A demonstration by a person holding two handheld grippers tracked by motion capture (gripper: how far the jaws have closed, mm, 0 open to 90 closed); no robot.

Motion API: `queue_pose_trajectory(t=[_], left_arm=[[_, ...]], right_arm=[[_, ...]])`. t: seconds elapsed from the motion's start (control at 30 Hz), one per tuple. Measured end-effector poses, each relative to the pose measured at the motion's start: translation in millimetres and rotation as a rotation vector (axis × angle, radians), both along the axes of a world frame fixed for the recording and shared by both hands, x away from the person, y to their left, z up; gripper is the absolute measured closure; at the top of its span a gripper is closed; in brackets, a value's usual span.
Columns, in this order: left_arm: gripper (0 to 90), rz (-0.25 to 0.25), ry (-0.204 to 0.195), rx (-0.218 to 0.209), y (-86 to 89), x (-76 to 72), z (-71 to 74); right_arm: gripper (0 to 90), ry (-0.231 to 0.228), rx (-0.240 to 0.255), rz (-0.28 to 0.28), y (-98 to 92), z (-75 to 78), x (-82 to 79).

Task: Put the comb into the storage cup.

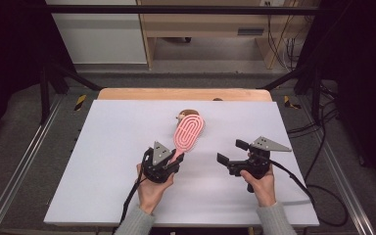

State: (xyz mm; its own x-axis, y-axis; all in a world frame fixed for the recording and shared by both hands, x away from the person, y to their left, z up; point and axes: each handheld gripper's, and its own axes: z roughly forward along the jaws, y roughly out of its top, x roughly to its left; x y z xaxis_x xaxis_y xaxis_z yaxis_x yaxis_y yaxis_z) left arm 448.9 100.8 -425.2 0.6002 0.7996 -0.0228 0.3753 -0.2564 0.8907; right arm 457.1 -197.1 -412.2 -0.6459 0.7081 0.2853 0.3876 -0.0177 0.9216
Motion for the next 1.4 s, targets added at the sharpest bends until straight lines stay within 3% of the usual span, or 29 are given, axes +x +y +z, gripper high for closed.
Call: queue_pose_trajectory(t=[1.4], left_arm=[[69.4,-0.051,-0.034,0.026,-37.1,-6.6,-5.9]], right_arm=[[0.5,0.05,0.046,-0.013,14.4,1.7,2.9]])
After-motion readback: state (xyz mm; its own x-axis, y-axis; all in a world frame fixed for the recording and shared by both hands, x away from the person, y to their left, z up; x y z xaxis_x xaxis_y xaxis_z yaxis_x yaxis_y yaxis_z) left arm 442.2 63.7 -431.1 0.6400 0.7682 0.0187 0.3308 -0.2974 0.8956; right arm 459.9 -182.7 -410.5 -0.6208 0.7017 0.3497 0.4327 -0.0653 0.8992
